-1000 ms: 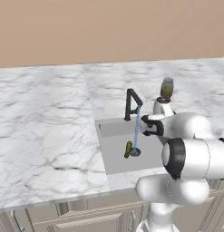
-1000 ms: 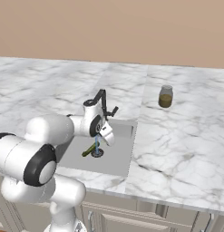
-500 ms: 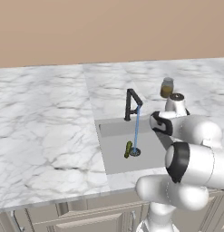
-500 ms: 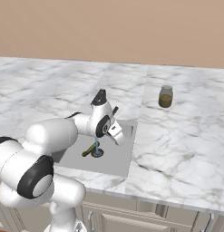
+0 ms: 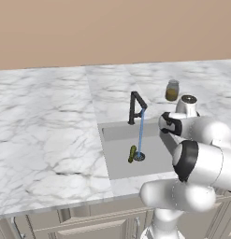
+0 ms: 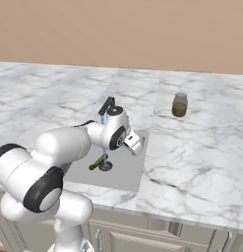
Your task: Turn on the sink faucet. Then move the squash from the counter to the sink. Turn off the sink. Move the vegetable from the sink to the pot next to the stove. Finally move the pot to the rear left burner.
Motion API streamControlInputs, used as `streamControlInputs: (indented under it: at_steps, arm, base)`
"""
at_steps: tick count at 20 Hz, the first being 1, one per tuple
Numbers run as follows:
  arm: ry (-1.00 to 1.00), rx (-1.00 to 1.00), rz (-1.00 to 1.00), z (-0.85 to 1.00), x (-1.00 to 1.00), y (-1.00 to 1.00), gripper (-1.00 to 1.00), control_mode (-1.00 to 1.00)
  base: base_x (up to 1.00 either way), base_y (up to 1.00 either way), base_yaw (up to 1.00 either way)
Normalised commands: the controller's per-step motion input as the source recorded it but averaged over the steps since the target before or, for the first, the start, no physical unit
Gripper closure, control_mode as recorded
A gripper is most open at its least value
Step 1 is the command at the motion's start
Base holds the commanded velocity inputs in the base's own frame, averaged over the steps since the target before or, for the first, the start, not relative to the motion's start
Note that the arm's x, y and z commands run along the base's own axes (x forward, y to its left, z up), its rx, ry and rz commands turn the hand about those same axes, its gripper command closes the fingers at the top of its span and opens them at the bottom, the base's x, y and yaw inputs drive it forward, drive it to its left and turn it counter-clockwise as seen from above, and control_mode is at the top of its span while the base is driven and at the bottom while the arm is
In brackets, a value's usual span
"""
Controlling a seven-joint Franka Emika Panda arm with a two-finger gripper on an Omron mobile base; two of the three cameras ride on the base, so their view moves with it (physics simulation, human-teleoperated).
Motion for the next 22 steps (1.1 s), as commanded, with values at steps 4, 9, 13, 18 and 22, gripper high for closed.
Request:
streamControlInputs:
  at_steps: [4,9,13,18,22]
  arm:
    - [-0.01,0.0,0.08,-0.08,0.43,-0.09,-1.0,-1.0]
    - [-0.03,0.0,0.17,0.0,0.35,-0.21,-1.0,-1.0]
    - [-0.03,0.0,0.2,0.0,0.27,-0.13,-1.0,-1.0]
    - [-0.05,0.0,0.22,0.0,0.29,-0.07,-1.0,-1.0]
    - [-0.12,0.0,0.23,0.05,0.33,-0.01,-1.0,-1.0]
  base:
    - [0.0,0.0,0.0]
    - [0.0,0.0,0.0]
    - [0.0,0.0,0.0]
    - [0.0,0.0,0.0]
    - [0.0,0.0,0.0]
